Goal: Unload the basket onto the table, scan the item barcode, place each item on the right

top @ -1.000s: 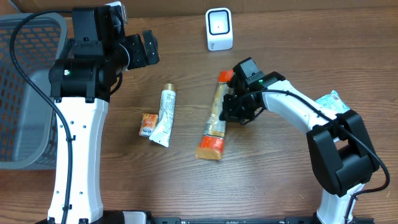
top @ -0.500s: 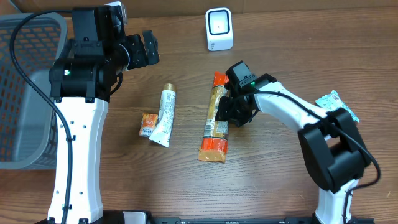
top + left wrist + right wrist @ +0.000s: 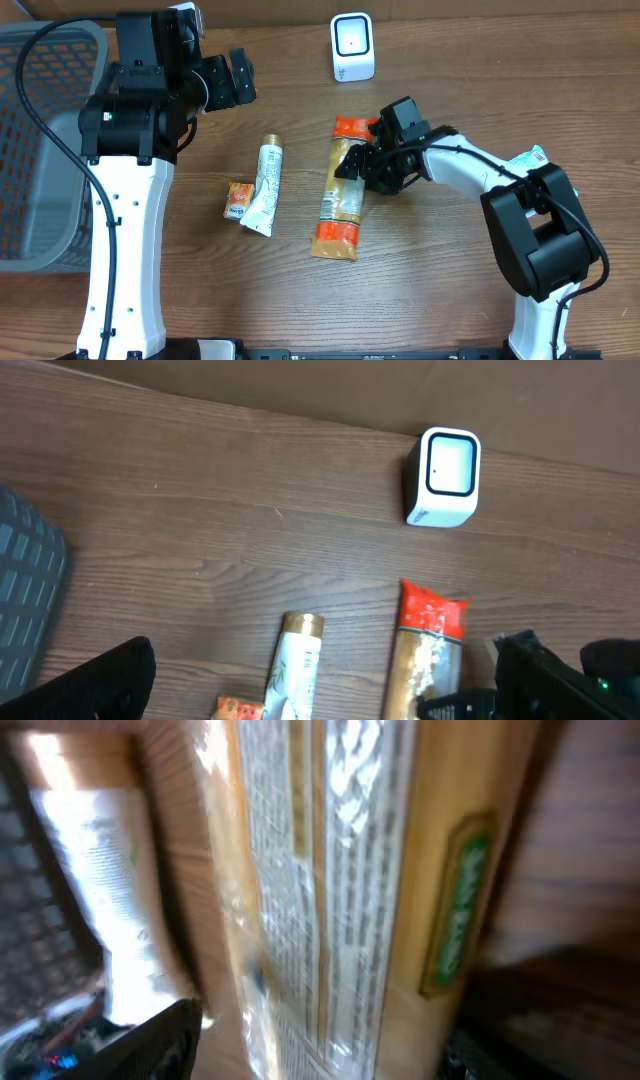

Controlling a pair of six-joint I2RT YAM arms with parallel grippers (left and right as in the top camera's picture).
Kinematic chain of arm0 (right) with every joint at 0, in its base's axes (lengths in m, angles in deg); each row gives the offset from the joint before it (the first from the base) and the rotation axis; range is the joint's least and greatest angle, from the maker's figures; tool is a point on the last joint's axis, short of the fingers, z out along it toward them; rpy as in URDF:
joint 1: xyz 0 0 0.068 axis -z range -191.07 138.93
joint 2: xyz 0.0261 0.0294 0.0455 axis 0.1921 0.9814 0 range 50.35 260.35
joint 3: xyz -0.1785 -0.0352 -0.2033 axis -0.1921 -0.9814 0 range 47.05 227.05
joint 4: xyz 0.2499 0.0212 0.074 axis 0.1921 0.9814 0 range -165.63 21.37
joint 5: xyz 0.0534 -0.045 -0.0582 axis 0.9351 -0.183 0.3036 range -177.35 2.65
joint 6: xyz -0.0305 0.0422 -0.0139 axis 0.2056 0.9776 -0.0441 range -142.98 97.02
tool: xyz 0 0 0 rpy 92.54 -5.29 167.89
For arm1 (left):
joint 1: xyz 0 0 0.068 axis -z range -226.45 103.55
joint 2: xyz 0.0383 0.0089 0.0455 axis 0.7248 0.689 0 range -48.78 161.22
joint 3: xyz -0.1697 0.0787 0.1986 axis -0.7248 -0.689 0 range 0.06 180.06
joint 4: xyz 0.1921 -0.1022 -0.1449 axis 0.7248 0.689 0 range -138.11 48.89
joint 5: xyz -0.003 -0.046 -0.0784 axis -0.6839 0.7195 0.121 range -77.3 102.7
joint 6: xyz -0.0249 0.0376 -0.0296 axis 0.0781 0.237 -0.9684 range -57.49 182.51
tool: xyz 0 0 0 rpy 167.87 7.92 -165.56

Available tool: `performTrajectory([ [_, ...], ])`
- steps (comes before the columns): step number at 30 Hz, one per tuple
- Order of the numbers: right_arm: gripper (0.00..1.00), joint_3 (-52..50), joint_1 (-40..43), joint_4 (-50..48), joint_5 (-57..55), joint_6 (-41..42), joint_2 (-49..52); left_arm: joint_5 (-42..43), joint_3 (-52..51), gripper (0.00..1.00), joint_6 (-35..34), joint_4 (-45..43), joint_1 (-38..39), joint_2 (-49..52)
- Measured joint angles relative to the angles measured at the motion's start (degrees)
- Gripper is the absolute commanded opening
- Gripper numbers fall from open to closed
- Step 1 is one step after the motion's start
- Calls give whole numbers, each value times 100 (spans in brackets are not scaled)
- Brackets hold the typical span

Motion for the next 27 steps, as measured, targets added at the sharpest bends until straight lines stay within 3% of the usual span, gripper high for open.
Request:
performTrajectory([
  [6,30,-540,-382,-1298,387,960,133,0,0,100,0,-2,0,0],
  [8,7,-562,-468,-1491,529,1130,258,0,0,100,0,-2,0,0],
  [9,4,-560,-503,-1565,621,1176,319,0,0,100,0,-2,0,0],
  [13,4,-542,-470,-1576,883,1303,380,0,0,100,0,-2,0,0],
  [17,4,-350,-332,-898,988,1084,369,0,0,100,0,-2,0,0],
  [21,4,63,-96,780,647,555,162,0,0,100,0,-2,0,0],
  [27,4,1410,-90,3788,-986,-282,-35,0,0,100,0,-2,0,0],
])
